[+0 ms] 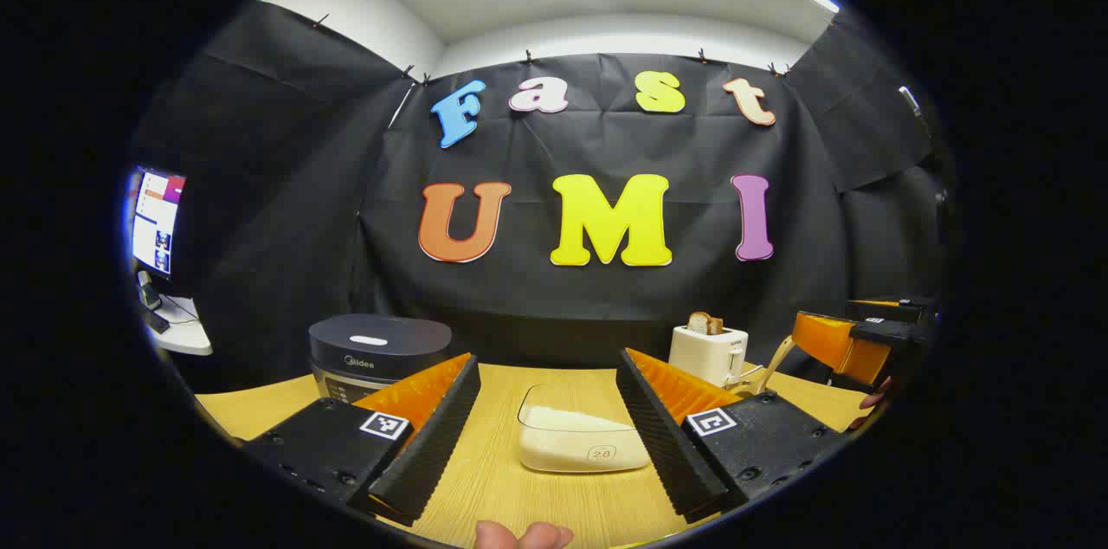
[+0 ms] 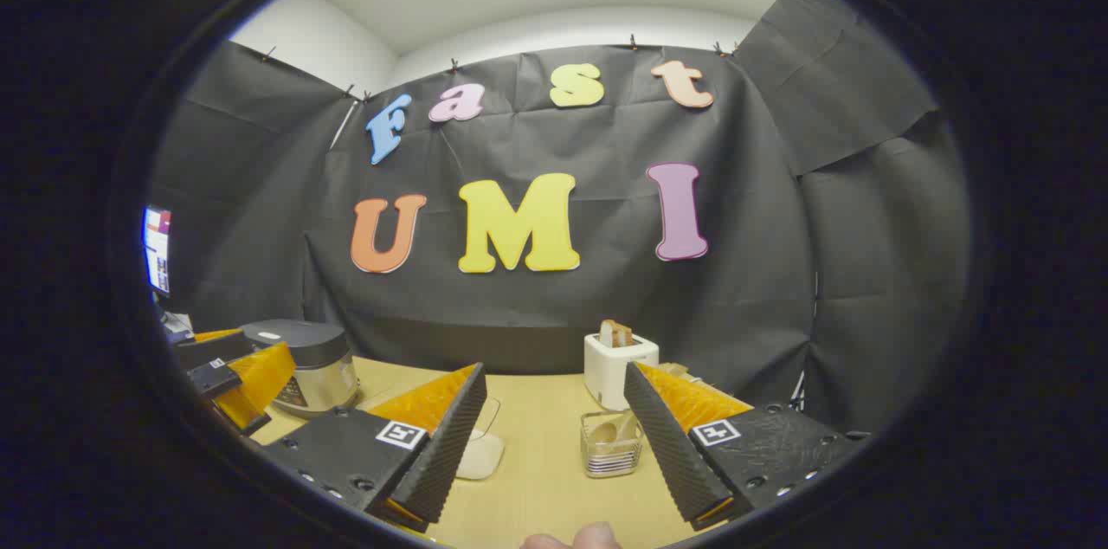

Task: Close the left gripper, press the button to open the rice cooker; take a wooden spoon from the chopstick holder with the right hand, scoop a spoonful of rice and pour it into the rice cooker, then put the wooden spoon back into the chopstick holder.

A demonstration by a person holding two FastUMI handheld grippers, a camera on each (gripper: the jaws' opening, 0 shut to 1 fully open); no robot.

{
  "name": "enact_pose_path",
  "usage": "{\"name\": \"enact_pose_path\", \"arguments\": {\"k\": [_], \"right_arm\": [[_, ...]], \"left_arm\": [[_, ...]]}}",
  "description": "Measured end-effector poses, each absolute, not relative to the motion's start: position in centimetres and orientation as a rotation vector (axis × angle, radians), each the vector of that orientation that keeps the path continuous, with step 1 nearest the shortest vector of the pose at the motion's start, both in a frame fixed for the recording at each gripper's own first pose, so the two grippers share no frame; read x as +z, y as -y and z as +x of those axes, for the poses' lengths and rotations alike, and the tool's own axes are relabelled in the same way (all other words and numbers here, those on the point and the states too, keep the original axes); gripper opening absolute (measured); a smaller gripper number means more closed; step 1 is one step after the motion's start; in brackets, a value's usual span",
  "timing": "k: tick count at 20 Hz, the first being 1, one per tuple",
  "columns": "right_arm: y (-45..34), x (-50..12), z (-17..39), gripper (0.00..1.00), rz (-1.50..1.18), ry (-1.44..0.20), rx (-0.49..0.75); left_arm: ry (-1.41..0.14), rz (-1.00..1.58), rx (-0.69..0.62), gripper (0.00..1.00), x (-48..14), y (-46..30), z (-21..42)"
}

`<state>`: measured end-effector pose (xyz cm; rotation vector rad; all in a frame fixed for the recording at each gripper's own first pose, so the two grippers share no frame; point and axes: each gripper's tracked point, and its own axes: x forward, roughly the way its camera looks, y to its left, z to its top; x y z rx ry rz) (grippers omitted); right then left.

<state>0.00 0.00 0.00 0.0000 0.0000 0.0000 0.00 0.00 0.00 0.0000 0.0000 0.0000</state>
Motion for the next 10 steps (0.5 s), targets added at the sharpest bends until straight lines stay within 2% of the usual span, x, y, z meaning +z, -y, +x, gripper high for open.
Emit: {"name": "enact_pose_path", "arguments": {"k": [1, 7, 8, 10], "right_arm": [[0.1, 0.1, -0.1, 0.95, -0.003, 0.0, -0.007], [0.2, 1.0, -0.5, 0.95, -0.024, 0.01, -0.029], [0.1, 1.1, -0.5, 0.92, -0.019, 0.012, -0.03], [-0.5, 1.5, -0.8, 0.95, -0.002, 0.027, -0.023]], "left_arm": [[0.0, -0.003, 0.001, 1.0, 0.1, 0.0, -0.1], [-0.031, 0.016, -0.054, 0.99, -0.7, 0.9, 0.2], [-0.022, 0.02, -0.063, 0.98, -0.3, 1.1, 0.1], [-0.005, 0.031, -0.078, 0.98, 0.2, 1.3, 0.0]]}}
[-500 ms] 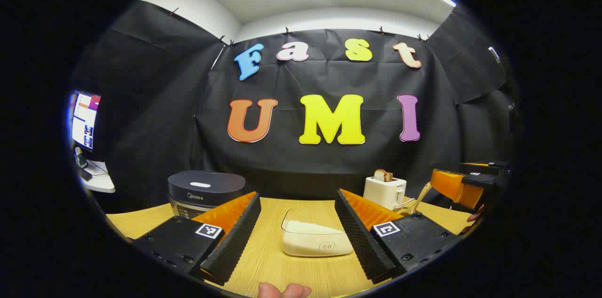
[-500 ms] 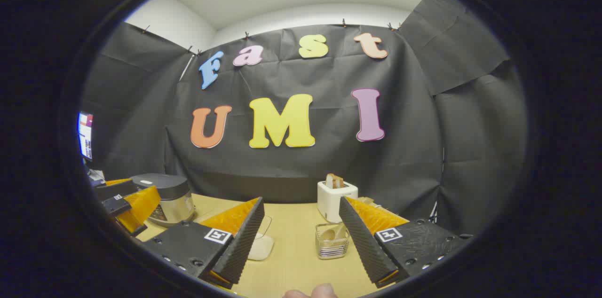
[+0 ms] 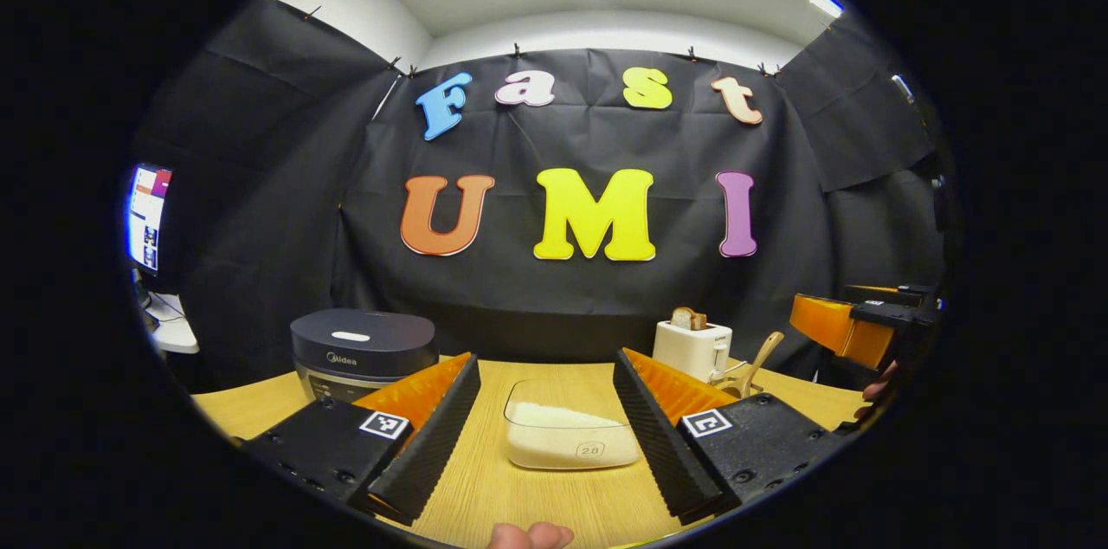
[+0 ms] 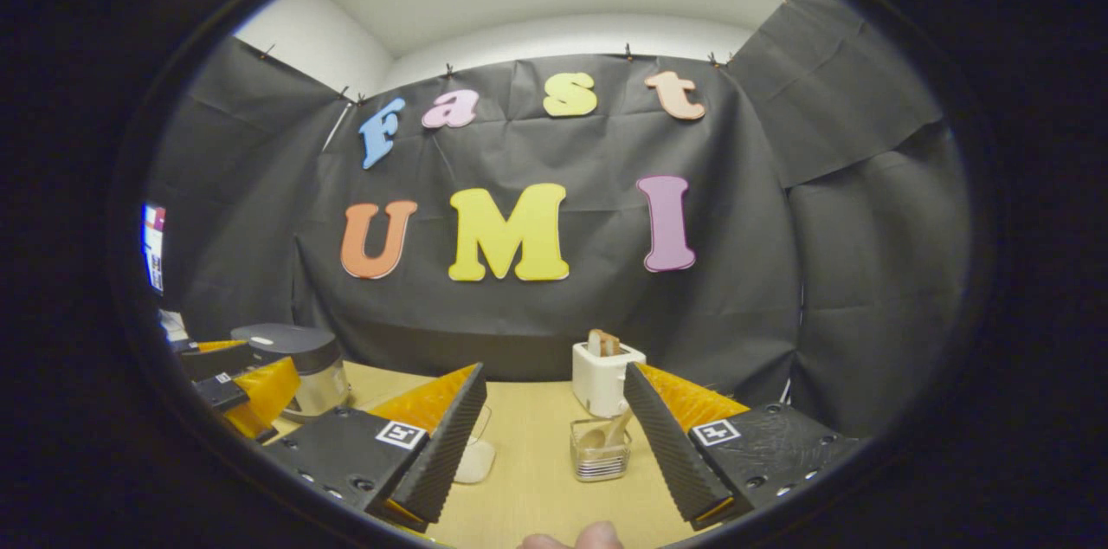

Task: Close the left gripper, press the button to open the rice cooker; take a wooden spoon from the chopstick holder with the right hand, scoop a spoonful of rice and pour it into the rice cooker, then put the wooden spoon back into the chopstick holder.

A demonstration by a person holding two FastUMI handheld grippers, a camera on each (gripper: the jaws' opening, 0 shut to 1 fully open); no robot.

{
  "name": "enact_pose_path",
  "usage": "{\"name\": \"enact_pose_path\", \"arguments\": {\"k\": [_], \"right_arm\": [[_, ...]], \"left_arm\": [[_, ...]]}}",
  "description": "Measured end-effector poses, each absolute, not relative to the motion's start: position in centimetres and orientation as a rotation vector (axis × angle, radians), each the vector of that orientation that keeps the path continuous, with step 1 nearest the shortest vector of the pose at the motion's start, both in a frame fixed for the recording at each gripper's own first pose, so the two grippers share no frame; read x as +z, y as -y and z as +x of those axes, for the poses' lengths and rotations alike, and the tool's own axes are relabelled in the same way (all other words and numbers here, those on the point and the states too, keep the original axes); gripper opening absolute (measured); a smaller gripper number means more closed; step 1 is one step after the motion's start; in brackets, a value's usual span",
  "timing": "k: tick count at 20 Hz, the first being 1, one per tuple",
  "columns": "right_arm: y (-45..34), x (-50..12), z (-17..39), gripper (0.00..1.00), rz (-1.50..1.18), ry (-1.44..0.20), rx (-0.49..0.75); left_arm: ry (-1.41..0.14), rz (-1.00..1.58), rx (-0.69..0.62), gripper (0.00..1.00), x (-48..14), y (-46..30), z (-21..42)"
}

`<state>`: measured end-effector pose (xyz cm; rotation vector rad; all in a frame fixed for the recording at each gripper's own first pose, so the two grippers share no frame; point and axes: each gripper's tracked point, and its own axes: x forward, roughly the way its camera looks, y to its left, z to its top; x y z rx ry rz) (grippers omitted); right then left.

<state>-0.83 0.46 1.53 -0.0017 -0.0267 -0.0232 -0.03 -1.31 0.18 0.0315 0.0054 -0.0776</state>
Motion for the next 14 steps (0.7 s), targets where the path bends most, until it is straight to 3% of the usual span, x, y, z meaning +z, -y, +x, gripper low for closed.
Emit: {"name": "enact_pose_path", "arguments": {"k": [3, 14], "right_arm": [[-0.8, 1.2, -1.0, 0.92, 0.0, 0.015, -0.016], [-0.7, 0.5, -1.0, 0.95, -0.036, -0.007, -0.026]], "left_arm": [[-0.007, 0.038, -0.097, 0.98, 0.1, 1.6, -0.1], [-0.018, 0.041, -0.134, 0.98, 0.1, 2.6, 0.1]]}}
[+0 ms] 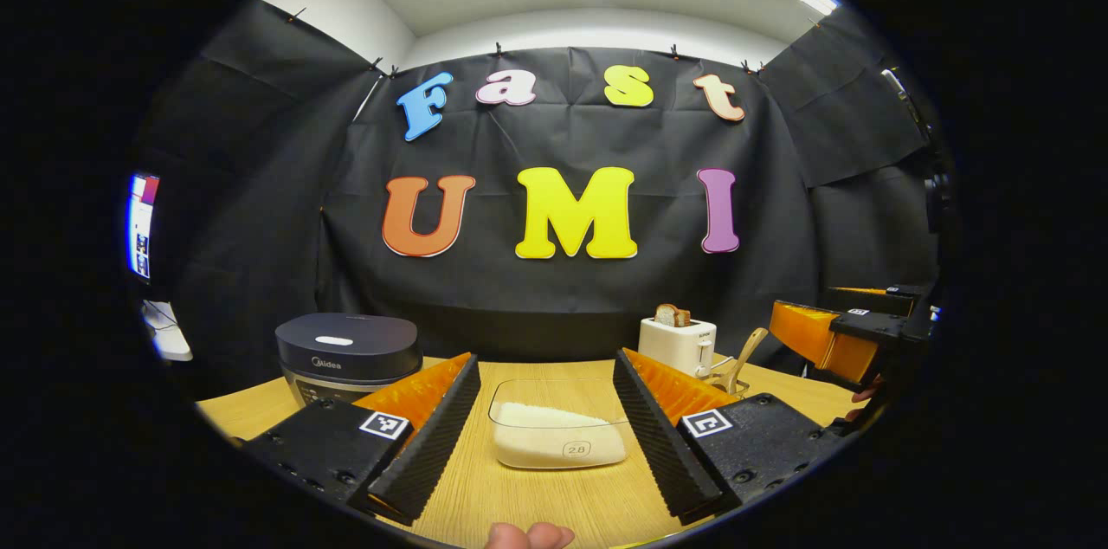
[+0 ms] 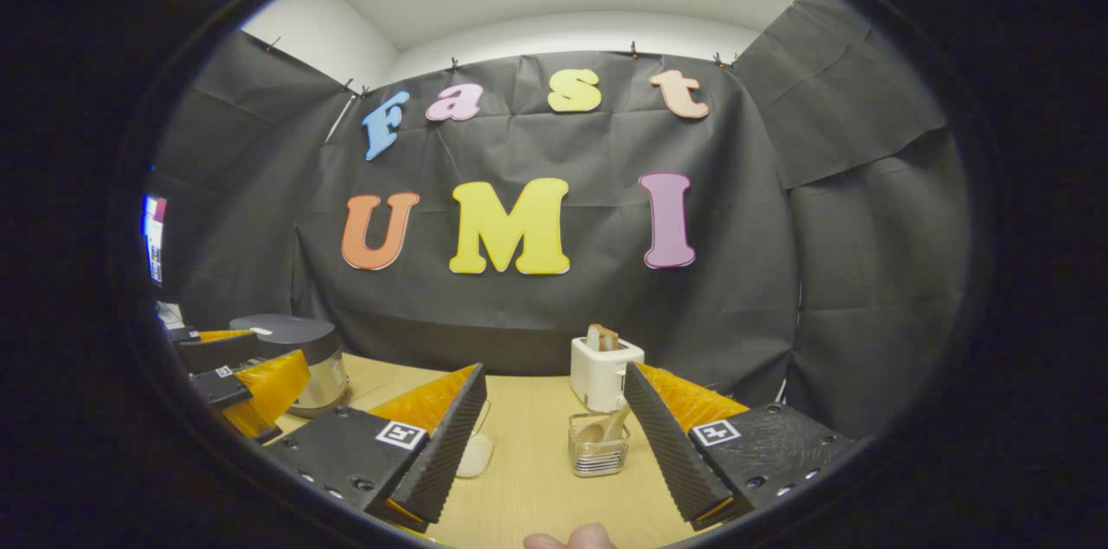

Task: Close the left gripper, press the button to open the rice cooker; take a wooden spoon from the chopstick holder with the right hand, scoop a spoonful of rice and pour it into the rice cooker, then put the wooden spoon back into the chopstick holder.

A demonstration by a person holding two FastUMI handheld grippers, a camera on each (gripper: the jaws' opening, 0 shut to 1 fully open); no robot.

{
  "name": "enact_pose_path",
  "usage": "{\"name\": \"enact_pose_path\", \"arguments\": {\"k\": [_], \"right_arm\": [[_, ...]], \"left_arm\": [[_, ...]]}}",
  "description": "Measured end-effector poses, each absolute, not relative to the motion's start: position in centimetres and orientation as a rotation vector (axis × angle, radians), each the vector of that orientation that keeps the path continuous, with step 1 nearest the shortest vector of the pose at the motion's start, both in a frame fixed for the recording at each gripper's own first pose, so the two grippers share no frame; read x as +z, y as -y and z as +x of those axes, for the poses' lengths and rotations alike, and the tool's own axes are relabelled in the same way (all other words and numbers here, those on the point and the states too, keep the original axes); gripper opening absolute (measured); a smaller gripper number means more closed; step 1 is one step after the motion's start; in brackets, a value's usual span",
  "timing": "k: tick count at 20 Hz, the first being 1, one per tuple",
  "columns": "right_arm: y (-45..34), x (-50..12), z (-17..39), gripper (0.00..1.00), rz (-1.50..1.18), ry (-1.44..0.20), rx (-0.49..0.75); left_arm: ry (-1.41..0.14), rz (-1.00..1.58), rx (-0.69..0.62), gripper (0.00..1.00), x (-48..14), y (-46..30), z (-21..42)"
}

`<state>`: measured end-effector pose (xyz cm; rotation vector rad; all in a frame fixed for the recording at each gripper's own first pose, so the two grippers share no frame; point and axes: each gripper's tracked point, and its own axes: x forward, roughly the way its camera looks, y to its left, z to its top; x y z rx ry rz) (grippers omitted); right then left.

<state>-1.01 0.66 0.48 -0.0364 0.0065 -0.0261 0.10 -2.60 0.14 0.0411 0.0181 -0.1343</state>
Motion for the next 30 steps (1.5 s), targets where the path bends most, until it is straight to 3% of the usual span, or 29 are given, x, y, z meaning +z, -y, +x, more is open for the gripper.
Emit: {"name": "enact_pose_path", "arguments": {"k": [15, 30], "right_arm": [[2.5, -0.2, -0.6, 0.96, -0.034, -0.017, -0.056], [8.2, -5.3, 2.0, 0.96, 0.006, -0.129, -0.09]], "left_arm": [[-0.058, 0.055, -0.157, 0.99, -1.8, 4.3, 0.5], [-0.109, 0.033, -0.096, 0.99, -4.3, 3.8, 1.8]]}}
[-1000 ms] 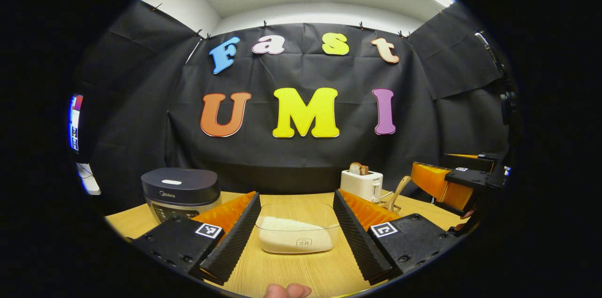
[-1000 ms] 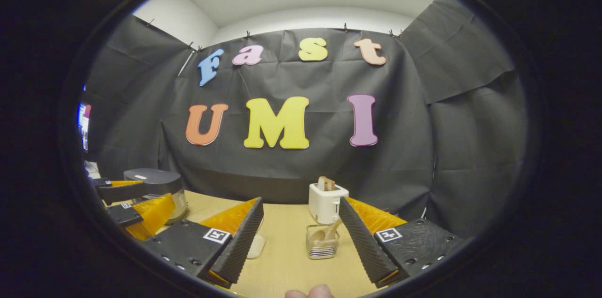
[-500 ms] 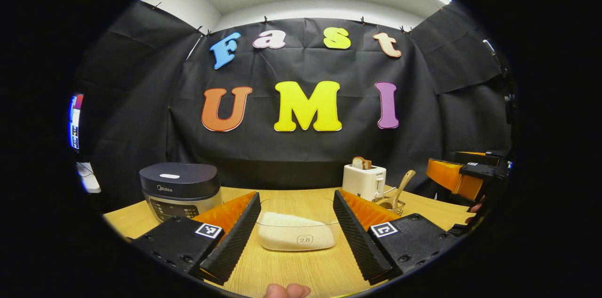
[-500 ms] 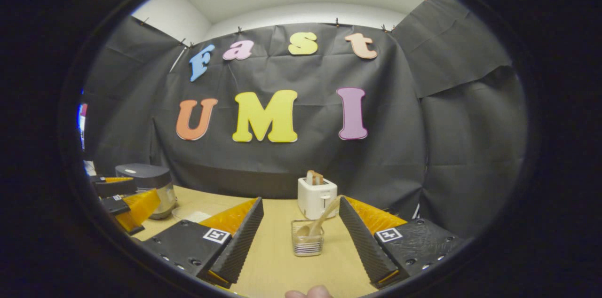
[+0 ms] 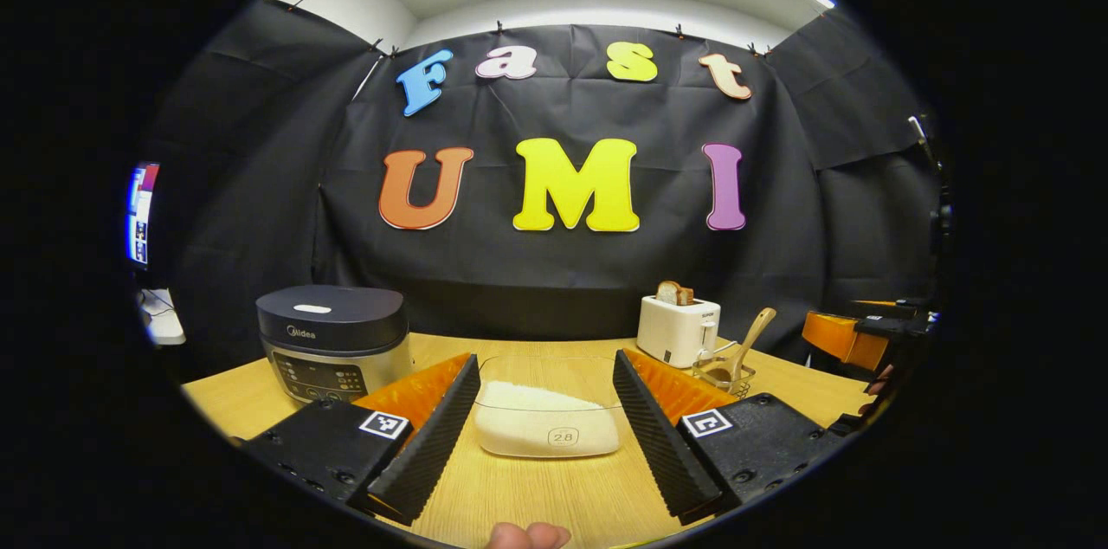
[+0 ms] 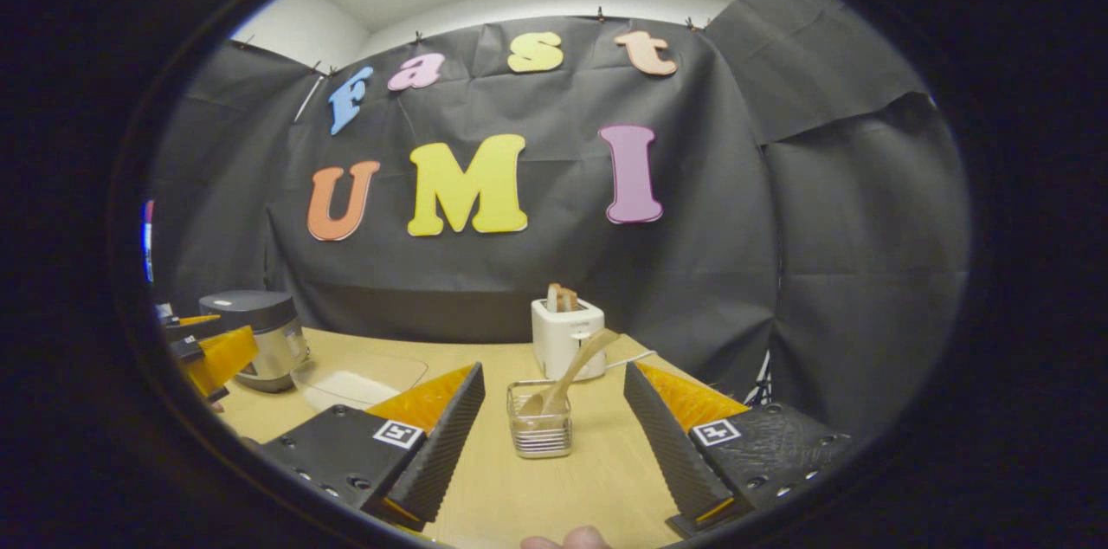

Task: Close the left gripper, press the button to open the rice cooker; take a wooden spoon from the chopstick holder with the right hand, scoop a spoonful of rice and pour it into the rice cooker, then put the wooden spoon back into the chopstick holder.

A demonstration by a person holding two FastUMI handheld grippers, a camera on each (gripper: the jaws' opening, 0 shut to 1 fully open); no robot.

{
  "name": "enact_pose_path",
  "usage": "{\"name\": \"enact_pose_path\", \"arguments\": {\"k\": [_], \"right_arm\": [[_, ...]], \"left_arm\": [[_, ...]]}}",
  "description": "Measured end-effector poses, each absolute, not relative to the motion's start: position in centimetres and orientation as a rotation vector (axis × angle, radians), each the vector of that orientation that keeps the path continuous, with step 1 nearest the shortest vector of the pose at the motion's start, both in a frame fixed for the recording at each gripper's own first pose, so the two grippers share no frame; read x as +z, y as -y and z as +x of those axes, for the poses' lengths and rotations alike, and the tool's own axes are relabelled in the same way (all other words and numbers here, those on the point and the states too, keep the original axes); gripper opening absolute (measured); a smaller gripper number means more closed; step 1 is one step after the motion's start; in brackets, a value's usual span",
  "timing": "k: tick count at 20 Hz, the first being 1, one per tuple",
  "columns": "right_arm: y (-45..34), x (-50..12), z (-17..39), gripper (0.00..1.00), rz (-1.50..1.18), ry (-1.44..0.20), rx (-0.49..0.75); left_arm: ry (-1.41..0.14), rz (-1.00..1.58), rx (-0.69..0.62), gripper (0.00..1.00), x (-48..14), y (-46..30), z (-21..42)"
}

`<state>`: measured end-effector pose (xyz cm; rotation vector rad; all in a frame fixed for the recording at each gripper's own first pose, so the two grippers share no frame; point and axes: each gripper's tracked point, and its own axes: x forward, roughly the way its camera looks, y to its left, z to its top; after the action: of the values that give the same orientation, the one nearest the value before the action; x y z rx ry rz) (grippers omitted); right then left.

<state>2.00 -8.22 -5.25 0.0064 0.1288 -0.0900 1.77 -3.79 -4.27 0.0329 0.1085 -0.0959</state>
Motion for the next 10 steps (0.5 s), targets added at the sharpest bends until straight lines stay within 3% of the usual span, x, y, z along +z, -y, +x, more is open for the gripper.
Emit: {"name": "enact_pose_path", "arguments": {"k": [10], "right_arm": [[10.4, -11.4, 9.9, 0.92, 0.071, -0.3, -0.051]], "left_arm": [[-0.13, 0.045, -0.03, 0.98, -4.2, 2.2, 3.1]]}}
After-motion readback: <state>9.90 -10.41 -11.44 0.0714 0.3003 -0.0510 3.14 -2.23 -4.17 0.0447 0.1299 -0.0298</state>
